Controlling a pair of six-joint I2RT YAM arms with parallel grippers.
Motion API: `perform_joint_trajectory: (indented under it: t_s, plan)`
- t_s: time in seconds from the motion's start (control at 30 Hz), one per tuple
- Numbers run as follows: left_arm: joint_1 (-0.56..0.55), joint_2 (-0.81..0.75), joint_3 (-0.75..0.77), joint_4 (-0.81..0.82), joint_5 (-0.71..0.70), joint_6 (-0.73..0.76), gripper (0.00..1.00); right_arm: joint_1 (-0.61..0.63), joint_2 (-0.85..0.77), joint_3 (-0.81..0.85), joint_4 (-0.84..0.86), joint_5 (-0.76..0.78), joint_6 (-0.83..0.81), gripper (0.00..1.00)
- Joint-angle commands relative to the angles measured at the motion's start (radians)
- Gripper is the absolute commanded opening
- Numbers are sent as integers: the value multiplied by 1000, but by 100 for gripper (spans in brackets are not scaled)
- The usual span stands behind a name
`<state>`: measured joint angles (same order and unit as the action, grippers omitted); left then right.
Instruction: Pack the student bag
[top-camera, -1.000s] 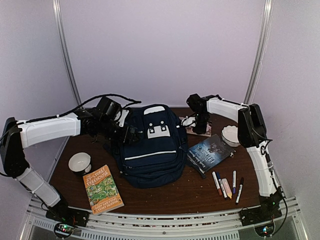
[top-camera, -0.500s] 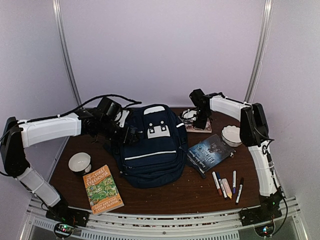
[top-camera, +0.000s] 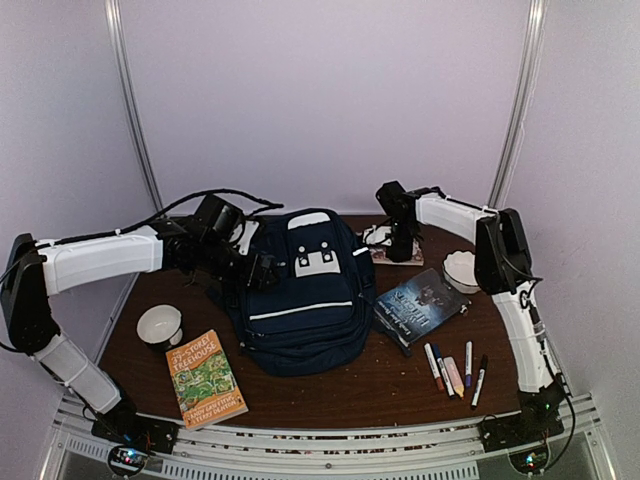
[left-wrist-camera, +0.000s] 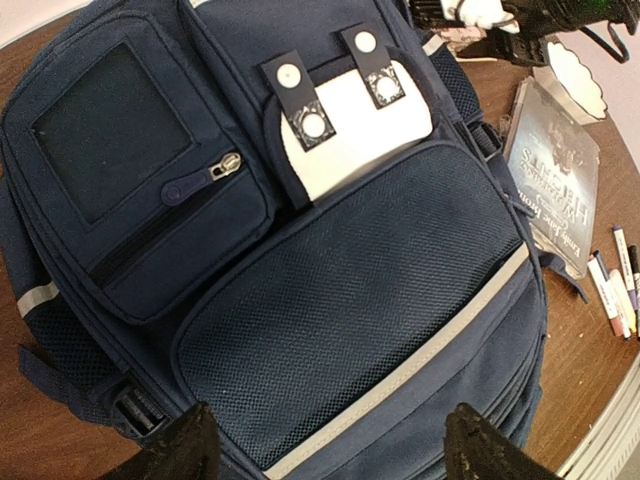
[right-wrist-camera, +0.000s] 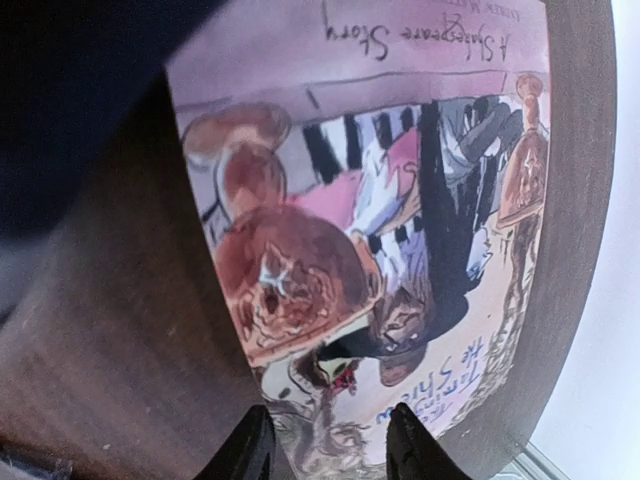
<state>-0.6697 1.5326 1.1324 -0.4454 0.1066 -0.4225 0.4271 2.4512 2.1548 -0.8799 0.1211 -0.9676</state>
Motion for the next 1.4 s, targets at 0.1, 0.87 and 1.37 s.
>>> perform_joint_trajectory:
  t_s: [0.1,0.87,1.37]
  plan:
    - [-7,13,0,20,-27,22,80,-12,205,352,-317,15,-13,29]
    - [-7,-34,-11,18,-58,22,80,-38,-41,50,-130,-27,58,0]
    - [-24,41,65,50,5,-4,80,-201,-94,92,62,-259,961,82]
